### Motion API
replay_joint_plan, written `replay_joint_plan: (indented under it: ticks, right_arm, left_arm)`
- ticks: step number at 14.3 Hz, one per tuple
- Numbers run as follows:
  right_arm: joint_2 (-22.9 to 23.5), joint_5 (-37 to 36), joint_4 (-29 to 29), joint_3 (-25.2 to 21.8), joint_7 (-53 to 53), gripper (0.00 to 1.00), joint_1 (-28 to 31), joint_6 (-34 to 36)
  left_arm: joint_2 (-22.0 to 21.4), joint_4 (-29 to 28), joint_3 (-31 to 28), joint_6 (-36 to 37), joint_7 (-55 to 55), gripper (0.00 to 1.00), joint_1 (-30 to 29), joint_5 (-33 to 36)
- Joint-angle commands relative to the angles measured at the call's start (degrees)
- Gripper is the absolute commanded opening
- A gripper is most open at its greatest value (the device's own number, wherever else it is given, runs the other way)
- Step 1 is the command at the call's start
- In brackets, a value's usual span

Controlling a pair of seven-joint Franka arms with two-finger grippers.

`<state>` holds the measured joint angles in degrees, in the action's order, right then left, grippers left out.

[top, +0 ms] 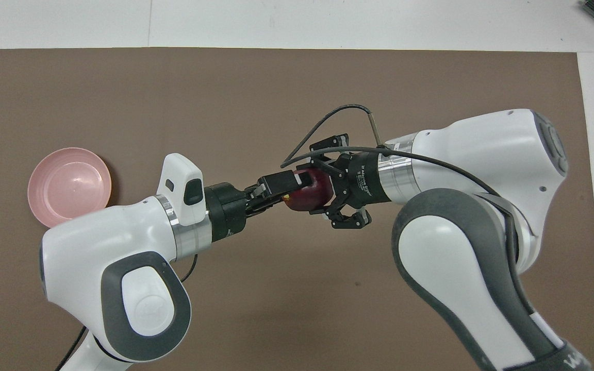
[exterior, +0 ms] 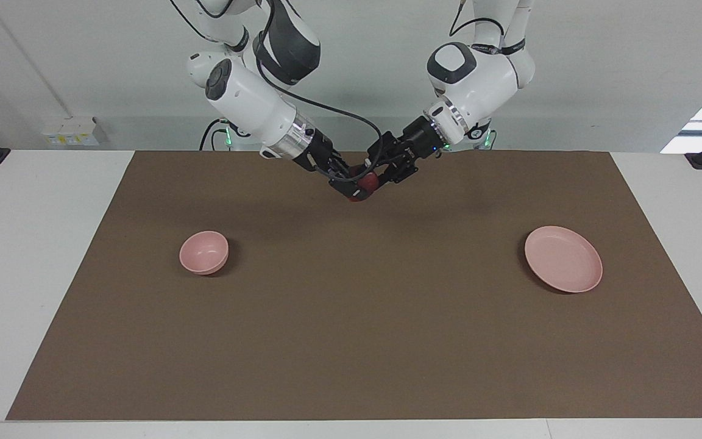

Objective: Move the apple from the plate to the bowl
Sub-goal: 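Close the right gripper on the apple held by the left gripper, then open the left gripper while the right gripper pulls the apple away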

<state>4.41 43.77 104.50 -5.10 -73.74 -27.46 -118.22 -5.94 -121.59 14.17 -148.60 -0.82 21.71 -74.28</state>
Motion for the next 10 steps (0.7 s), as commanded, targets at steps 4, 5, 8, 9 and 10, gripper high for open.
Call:
replay_joint_plan:
  ticks: [4,5,8,9,10]
  right_arm:
    - [-0.19,-0.35,-1.58,-0.61,0.52,0.0,1.96,1.59]
    - [-0.45,-0.96,-1.58,-0.61,1.22,0.0,2.67,2.2]
    - [-1.07,-4.9,-1.58,-0.61,6.3,0.0,3.9,4.48]
    - [-1.07,-7.45,-1.58,-0.61,8.59,0.0,4.34,5.36]
    - [-1.07,-10.0,-1.58,-0.61,11.48,0.0,4.95,6.41]
  left_arm:
    - [0.92,3.1,-0.46,-0.12,-1.02,1.0,-0.61,2.46]
    - [1.19,3.55,-0.46,-0.12,-1.11,1.0,-0.61,3.17]
    - [1.19,3.37,-0.63,0.41,-1.46,1.0,-0.7,3.88]
    - [1.1,3.2,-0.81,0.85,-1.55,1.0,-0.79,3.88]
    - [1.02,2.94,-0.81,1.37,-1.55,1.0,-1.57,3.88]
